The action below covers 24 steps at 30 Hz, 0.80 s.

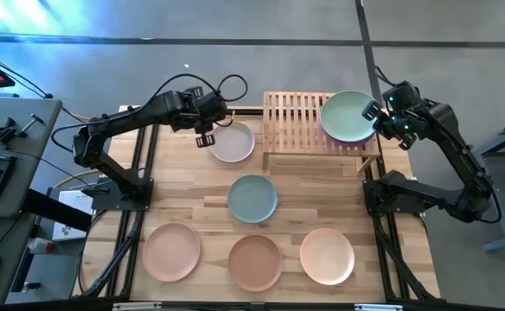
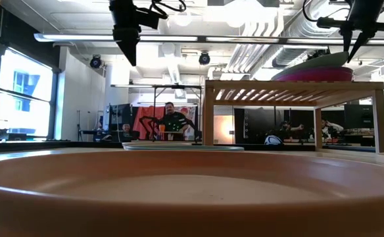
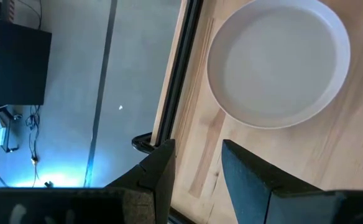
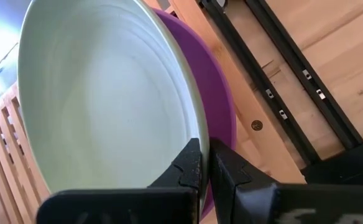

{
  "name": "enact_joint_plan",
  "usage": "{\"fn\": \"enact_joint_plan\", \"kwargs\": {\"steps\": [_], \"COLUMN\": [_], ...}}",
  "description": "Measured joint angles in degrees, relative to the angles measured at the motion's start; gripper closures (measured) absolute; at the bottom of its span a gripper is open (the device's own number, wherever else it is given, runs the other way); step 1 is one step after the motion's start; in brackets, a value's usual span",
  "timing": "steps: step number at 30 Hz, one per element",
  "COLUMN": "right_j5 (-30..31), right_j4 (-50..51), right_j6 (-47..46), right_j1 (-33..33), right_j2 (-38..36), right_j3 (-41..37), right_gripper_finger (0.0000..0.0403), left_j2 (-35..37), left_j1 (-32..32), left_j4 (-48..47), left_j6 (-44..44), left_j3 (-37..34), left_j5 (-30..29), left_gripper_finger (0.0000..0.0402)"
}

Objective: Place and stack plates onto a shelf
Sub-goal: Stack the green plate on the purple plate on the shelf

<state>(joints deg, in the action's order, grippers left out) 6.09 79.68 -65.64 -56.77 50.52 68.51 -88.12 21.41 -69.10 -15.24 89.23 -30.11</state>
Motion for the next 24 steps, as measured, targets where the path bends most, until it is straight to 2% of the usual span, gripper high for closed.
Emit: {"fn": "enact_joint_plan", "kwargs": {"steps": [4, 15, 24], "right_j5": [0.0, 0.96, -3.71], "right_j4": [0.01, -0.09, -0.17], "right_j6": [0.1, 0.08, -0.04], "right_j1": [0.0, 0.02, 0.02], "right_j2": [0.0, -0.03, -2.27], "right_j3": [0.0, 0.0, -0.01], "right_gripper_finger": [0.0387, 0.0292, 0.0274], "left_j2": [0.0, 0.0, -0.02], "left_j1": [0.0, 0.0, 0.0], "left_j4": [0.0, 0.07, 0.07], "left_j6": [-0.01, -0.83, -1.88], "left_j3": [0.0, 0.0, 0.0], "left_j5": [0.0, 1.48, 1.66], "left_gripper_finger": [0.0282, 0.0282, 0.0282]}}
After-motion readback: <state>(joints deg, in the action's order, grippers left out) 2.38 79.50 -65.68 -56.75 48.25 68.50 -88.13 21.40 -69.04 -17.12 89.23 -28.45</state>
